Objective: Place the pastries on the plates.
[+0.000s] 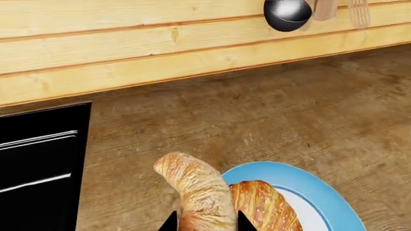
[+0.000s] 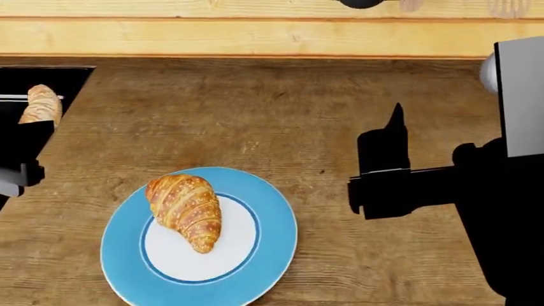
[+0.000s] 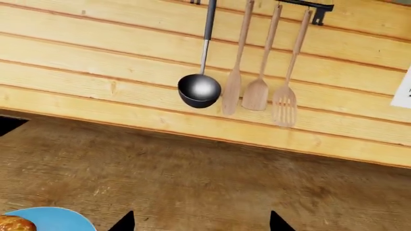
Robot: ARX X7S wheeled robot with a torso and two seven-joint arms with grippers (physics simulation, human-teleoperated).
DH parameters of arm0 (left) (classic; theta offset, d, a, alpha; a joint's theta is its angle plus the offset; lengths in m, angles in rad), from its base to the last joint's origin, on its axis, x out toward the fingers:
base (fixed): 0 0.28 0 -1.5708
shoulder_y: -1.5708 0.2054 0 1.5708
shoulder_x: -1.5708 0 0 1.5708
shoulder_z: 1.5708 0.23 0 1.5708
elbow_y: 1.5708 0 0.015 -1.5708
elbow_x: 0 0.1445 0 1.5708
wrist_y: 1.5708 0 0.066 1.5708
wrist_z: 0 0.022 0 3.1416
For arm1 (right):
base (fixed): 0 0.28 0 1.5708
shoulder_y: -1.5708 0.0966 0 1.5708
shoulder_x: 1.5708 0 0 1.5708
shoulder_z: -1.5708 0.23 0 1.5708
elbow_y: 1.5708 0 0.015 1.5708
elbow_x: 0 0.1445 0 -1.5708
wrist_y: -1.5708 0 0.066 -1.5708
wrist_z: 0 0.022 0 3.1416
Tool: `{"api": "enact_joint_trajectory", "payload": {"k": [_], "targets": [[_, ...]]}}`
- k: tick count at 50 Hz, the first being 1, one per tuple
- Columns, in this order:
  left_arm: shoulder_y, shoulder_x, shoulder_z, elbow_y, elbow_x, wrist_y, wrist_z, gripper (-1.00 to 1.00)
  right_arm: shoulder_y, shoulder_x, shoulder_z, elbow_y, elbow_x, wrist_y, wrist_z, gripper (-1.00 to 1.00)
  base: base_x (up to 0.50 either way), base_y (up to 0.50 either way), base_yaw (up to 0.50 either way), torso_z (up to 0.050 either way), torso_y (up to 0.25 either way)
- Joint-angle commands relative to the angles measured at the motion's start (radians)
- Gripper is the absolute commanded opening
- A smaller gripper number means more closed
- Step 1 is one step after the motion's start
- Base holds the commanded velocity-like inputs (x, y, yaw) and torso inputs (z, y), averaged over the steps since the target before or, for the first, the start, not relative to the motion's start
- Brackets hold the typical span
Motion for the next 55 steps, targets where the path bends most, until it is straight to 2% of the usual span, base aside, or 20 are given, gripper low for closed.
{"api": "enact_joint_trajectory", "payload": {"k": [1, 5, 10, 12, 55], "targets": [[0.016, -0.025, 0.002, 0.025, -0.081, 0.024, -0.058, -1.00, 0.000, 0.003, 0.004, -0.011, 0.001, -0.001, -0.001, 1.00, -0.50, 0.00, 0.00, 0.000, 0.000], [0.021, -0.030, 0.006, 0.032, -0.088, 0.029, -0.065, -1.00, -0.005, 0.004, 0.006, -0.015, -0.006, -0.006, -0.006, 1.00, -0.50, 0.00, 0.00, 0.000, 0.000], [0.020, -0.036, 0.010, 0.031, -0.092, 0.032, -0.065, -1.00, -0.024, 0.012, 0.027, -0.028, -0.031, -0.042, -0.024, 1.00, 0.00, 0.00, 0.00, 0.000, 0.000], [0.021, -0.037, 0.011, 0.031, -0.091, 0.034, -0.063, -1.00, 0.000, 0.004, 0.014, -0.038, -0.051, -0.001, -0.027, 1.00, 0.00, 0.00, 0.00, 0.000, 0.000], [0.022, -0.044, 0.040, 0.016, -0.017, 0.055, 0.025, -1.00, 0.012, -0.023, -0.004, -0.020, -0.091, 0.031, -0.038, 1.00, 0.00, 0.50, 0.00, 0.000, 0.000]]}}
